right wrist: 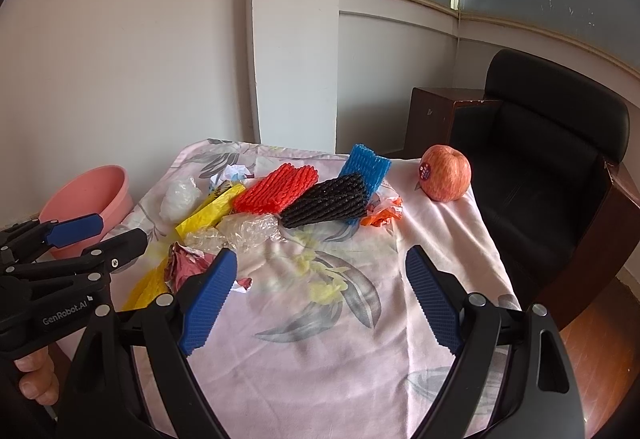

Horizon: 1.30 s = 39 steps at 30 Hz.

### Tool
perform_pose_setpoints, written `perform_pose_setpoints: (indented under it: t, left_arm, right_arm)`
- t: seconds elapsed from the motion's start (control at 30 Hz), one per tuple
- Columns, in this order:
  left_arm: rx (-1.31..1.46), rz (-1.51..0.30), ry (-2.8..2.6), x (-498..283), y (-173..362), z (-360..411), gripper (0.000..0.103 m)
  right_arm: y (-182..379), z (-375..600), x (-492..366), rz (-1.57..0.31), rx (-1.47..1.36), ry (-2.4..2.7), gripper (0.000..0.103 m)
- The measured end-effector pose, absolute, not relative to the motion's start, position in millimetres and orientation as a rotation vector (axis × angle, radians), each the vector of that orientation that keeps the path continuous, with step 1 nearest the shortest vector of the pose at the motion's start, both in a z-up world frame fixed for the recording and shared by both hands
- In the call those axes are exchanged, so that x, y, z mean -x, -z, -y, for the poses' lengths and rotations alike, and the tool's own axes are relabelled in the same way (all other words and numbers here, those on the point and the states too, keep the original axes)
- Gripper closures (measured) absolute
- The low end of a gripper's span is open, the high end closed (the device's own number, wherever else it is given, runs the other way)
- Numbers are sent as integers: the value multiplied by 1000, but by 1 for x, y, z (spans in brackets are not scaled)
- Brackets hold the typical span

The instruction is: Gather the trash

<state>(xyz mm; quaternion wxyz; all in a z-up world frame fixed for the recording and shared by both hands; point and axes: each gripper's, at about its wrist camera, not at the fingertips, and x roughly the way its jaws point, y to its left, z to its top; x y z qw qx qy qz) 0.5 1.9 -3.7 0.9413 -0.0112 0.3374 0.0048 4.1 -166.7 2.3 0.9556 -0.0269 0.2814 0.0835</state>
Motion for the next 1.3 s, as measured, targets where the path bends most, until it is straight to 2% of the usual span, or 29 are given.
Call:
perform_pose_setpoints:
  t: [0.73,1.3]
  left_arm:
    - [31,-697,13,4,8,-6,41]
    - [57,-853,93,17,26,-31,41]
  right_arm:
    - [1,165,-2,-576,53,-206,16]
    - [4,162,-4,-626,40,-336,16]
